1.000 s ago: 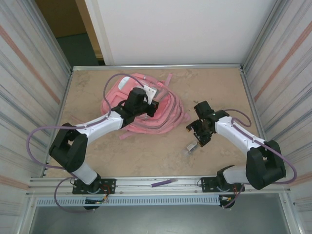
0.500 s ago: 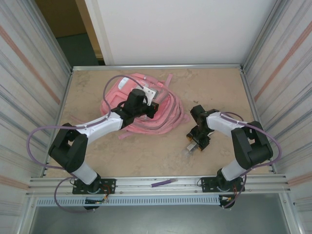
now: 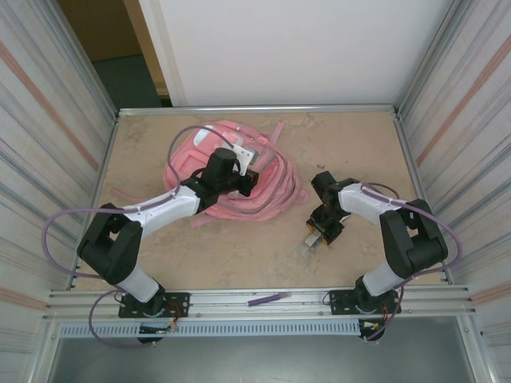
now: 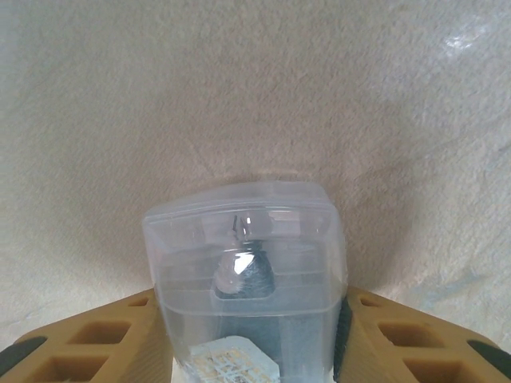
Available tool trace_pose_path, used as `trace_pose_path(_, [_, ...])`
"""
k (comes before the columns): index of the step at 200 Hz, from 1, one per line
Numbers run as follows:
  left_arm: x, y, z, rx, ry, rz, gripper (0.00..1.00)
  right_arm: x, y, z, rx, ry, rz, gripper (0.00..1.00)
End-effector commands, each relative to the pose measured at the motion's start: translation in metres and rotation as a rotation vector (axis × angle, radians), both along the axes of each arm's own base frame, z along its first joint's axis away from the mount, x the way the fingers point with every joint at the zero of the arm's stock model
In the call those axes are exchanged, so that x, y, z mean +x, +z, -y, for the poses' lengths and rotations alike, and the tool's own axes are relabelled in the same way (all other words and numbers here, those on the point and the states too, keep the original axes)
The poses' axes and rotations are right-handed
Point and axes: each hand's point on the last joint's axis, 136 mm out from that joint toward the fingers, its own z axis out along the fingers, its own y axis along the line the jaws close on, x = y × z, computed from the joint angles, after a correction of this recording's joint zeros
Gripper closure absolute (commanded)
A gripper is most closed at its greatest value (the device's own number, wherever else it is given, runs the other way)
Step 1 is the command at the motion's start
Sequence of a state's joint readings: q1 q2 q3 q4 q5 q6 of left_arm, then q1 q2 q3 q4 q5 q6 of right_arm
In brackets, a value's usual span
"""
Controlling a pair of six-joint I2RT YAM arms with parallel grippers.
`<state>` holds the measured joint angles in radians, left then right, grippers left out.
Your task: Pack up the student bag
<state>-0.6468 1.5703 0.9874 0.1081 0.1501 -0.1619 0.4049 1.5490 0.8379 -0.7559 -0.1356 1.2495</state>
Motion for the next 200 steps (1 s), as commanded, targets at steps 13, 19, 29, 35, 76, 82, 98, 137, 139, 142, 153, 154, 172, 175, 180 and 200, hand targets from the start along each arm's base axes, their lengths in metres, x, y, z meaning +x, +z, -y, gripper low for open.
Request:
trace_pose_path(13, [0.000, 0.036, -0.001, -0.065, -0.012, 0.070, 1.00, -0.001, 0.017, -0.006, 0.033, -0.036, 0.017, 0.54])
trace_pose_path(19, [-0.001, 0.036, 0.000, -0.065, -0.019, 0.070, 1.00, 0.001, 0.020, -0.008, 0.044, -0.041, 0.026, 0.54])
trace_pose_path(29, [-0.001, 0.036, 0.001, -0.064, -0.023, 0.071, 1.00, 0.005, 0.026, -0.012, 0.063, -0.042, 0.041, 0.54])
trace_pose_path(35, [-0.001, 0.037, 0.001, -0.064, -0.023, 0.073, 1.00, 0.007, 0.031, -0.013, 0.071, -0.040, 0.051, 0.54])
trace_pose_path(76, [-0.003, 0.037, 0.000, -0.049, -0.034, 0.076, 1.00, 0.044, 0.069, -0.031, 0.144, -0.062, 0.192, 0.55])
trace_pose_path(82, [-0.003, 0.036, -0.001, -0.047, -0.029, 0.076, 1.00, 0.051, 0.073, -0.035, 0.159, -0.068, 0.207, 0.55])
trace_pose_path(98, [-0.001, 0.037, -0.001, -0.051, -0.020, 0.073, 1.00, 0.070, 0.083, -0.052, 0.226, -0.067, 0.234, 0.55])
trace_pose_path(137, [-0.002, 0.040, -0.003, -0.042, -0.021, 0.081, 1.00, 0.116, 0.098, -0.088, 0.316, -0.054, 0.288, 0.57])
trace_pose_path(139, [-0.002, 0.040, -0.003, -0.042, -0.020, 0.081, 1.00, 0.118, 0.098, -0.089, 0.318, -0.054, 0.288, 0.57])
trace_pose_path(142, [-0.002, 0.040, -0.004, -0.042, -0.020, 0.081, 1.00, 0.122, 0.098, -0.091, 0.318, -0.055, 0.291, 0.57])
trace_pose_path(153, [-0.002, 0.041, -0.003, -0.042, -0.021, 0.084, 1.00, 0.133, 0.097, -0.097, 0.322, -0.052, 0.303, 0.57])
trace_pose_path(154, [-0.003, 0.040, -0.003, -0.042, -0.022, 0.082, 1.00, 0.134, 0.097, -0.098, 0.321, -0.052, 0.304, 0.57])
trace_pose_path(172, [-0.003, 0.040, -0.003, -0.043, -0.023, 0.081, 1.00, 0.153, 0.094, -0.112, 0.347, -0.038, 0.325, 0.57])
trace_pose_path(175, [-0.003, 0.040, -0.004, -0.044, -0.020, 0.079, 1.00, 0.156, 0.094, -0.115, 0.355, -0.034, 0.326, 0.57])
trace_pose_path(180, [-0.002, 0.039, -0.004, -0.044, -0.018, 0.077, 1.00, 0.159, 0.092, -0.118, 0.364, -0.032, 0.321, 0.57])
trace_pose_path(200, [-0.004, 0.041, -0.002, -0.049, -0.031, 0.071, 1.00, 0.172, 0.092, -0.132, 0.397, -0.023, 0.337, 0.55])
